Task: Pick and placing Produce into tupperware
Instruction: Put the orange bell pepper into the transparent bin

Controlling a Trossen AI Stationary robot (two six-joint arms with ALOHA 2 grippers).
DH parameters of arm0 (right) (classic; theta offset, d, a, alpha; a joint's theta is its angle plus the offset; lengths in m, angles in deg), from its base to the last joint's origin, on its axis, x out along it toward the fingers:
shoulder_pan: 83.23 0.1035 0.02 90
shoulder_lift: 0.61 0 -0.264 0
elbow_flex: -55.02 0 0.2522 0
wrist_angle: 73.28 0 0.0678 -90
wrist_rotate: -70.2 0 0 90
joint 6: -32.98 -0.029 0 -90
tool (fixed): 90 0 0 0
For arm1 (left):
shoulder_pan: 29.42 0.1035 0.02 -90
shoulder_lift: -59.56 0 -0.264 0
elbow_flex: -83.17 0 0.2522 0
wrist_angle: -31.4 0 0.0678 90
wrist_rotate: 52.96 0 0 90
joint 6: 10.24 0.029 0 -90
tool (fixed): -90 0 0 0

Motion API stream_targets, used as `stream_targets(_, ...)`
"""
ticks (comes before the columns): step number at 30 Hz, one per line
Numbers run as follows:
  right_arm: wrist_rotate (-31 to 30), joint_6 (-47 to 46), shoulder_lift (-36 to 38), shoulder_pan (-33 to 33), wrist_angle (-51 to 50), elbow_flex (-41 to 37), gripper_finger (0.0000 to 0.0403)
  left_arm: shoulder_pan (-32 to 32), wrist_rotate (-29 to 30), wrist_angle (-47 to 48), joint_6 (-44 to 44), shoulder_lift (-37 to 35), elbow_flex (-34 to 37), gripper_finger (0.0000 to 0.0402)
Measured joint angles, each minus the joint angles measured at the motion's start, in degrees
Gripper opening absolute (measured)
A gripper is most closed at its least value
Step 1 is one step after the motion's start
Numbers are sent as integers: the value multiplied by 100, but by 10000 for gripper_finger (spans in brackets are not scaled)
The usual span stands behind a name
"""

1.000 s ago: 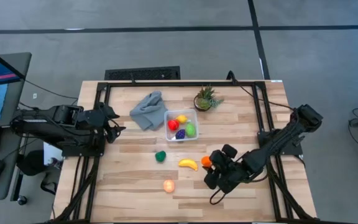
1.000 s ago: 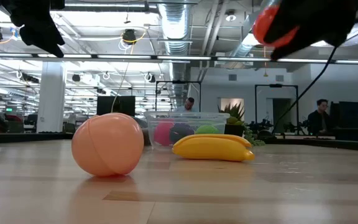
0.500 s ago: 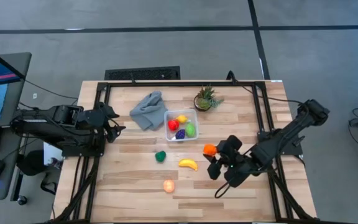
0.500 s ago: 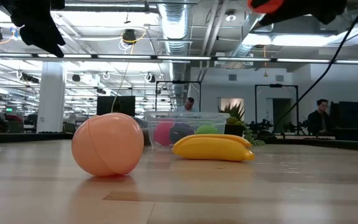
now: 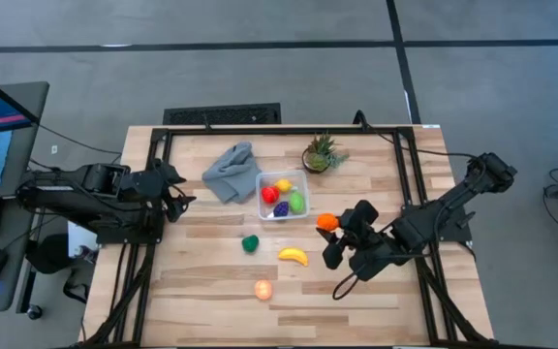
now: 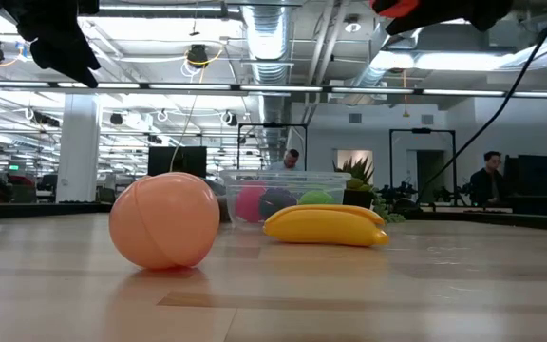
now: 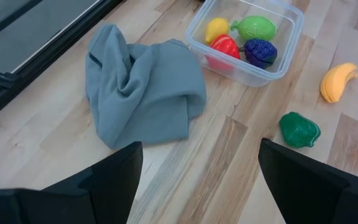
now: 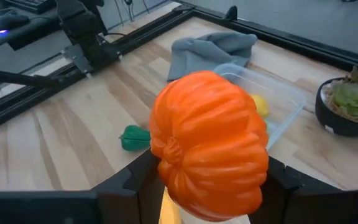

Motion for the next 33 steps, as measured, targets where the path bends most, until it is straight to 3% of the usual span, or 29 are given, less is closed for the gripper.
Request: stream_targets(33,-246,340,-7,-634,-559,0,205,0,52,-19,-48,0,0,308)
